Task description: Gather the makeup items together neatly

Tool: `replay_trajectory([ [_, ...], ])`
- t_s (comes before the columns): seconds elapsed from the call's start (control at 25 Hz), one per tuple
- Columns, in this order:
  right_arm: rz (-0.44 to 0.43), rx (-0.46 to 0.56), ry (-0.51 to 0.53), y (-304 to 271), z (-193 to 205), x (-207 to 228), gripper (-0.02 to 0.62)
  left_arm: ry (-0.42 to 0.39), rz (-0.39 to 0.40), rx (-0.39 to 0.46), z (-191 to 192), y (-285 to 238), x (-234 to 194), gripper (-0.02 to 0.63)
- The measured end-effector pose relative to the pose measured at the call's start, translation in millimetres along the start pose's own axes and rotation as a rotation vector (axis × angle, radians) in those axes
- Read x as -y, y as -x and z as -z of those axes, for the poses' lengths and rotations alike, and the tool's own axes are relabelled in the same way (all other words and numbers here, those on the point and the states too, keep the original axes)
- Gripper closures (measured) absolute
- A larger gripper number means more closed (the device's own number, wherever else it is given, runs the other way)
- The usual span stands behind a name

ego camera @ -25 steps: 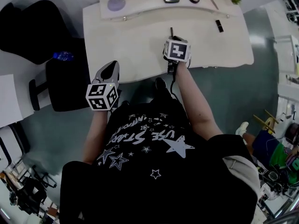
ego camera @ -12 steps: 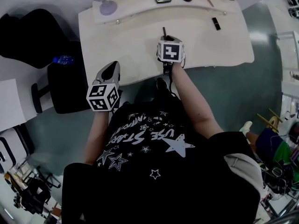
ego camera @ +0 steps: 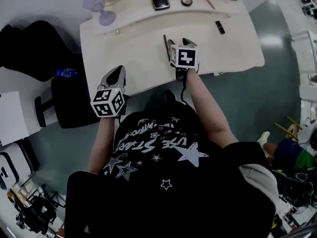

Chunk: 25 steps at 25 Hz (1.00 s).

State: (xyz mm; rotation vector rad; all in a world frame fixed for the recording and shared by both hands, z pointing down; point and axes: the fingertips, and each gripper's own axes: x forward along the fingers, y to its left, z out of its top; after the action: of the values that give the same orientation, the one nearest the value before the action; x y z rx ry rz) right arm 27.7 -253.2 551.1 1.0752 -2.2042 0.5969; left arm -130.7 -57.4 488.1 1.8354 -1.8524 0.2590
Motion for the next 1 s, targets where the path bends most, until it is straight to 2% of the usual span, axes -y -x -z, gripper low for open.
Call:
replay_trajectory([
  [0.24,0.045,0.064,-0.030,13.5,-19.8,62.1,0.308,-0.020,0.015,0.025,-15.8,-30.1,21.4,0.604],
  [0.52,0.157,0.076,-0.051,21.2,-36.1,167.8,0.310,-0.019,0.019,0.028,-25.9,-69.7,51.1,0.605],
  [0.68,0.184,0.077,-0.041,15.6,-46.9,214.9,0.311,-0.017,0.007,0.021,-25.4,-87.0,61.9,0.604],
  [0.84,0.189,0.055,-0.032,0.6,-49.3,244.9,0.320,0.011,-0.032,0.019,-23.6,-98.4,62.9,0.604],
  [1.0,0.147,0.010,0.033,-18.5,-48.8,248.3,0.336,0.046,-0.066,0.004,-19.4,-103.4,59.9,0.604],
])
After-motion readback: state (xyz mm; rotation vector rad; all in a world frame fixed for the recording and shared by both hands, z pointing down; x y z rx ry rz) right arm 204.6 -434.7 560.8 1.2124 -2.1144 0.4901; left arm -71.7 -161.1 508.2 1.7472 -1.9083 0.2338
